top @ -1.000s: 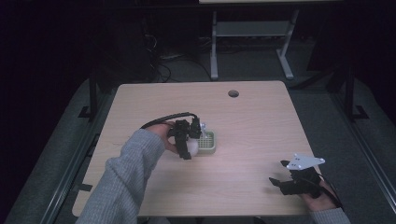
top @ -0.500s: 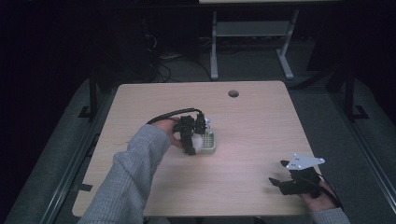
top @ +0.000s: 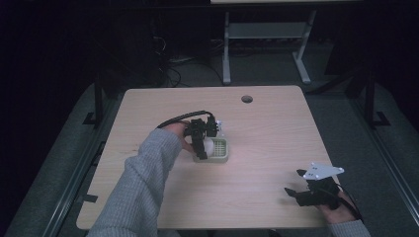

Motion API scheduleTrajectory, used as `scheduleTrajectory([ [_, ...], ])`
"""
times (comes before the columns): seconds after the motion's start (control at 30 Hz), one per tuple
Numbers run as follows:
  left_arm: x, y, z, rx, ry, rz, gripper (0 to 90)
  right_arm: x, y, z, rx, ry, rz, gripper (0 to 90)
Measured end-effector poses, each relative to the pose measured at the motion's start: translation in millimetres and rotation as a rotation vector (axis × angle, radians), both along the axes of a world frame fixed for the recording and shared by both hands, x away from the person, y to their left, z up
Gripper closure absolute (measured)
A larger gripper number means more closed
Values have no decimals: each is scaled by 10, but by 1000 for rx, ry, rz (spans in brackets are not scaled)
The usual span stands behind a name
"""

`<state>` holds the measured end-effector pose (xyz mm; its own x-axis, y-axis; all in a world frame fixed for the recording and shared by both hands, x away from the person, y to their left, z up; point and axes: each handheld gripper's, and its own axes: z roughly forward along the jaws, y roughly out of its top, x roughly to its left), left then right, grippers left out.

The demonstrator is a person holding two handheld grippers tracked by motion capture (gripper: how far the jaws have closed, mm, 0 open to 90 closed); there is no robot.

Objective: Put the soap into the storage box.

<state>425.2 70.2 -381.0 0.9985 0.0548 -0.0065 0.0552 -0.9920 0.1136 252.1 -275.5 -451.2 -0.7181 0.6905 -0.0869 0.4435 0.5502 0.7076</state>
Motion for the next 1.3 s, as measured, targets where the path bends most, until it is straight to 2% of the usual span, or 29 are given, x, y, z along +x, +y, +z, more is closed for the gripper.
scheduleTrajectory([
  [0.3, 97, -16, -55, 0, -15, 9, 239, -2, -11, 3, 1, -1, 1, 221],
  [0.43, 137, -50, -78, 1, -1, 17, 239, 6, -11, -2, -9, -10, 10, 222],
  [0.6, 195, -98, -120, -3, -8, 23, 239, -3, -14, -1, 0, -2, 0, 222],
  [0.87, 218, -195, -189, 4, -6, 8, 239, -2, -15, 2, 3, -4, 2, 222],
  [1.3, 239, -209, -250, 18, -2, 11, 239, 0, -12, 6, 5, -7, 6, 222],
])
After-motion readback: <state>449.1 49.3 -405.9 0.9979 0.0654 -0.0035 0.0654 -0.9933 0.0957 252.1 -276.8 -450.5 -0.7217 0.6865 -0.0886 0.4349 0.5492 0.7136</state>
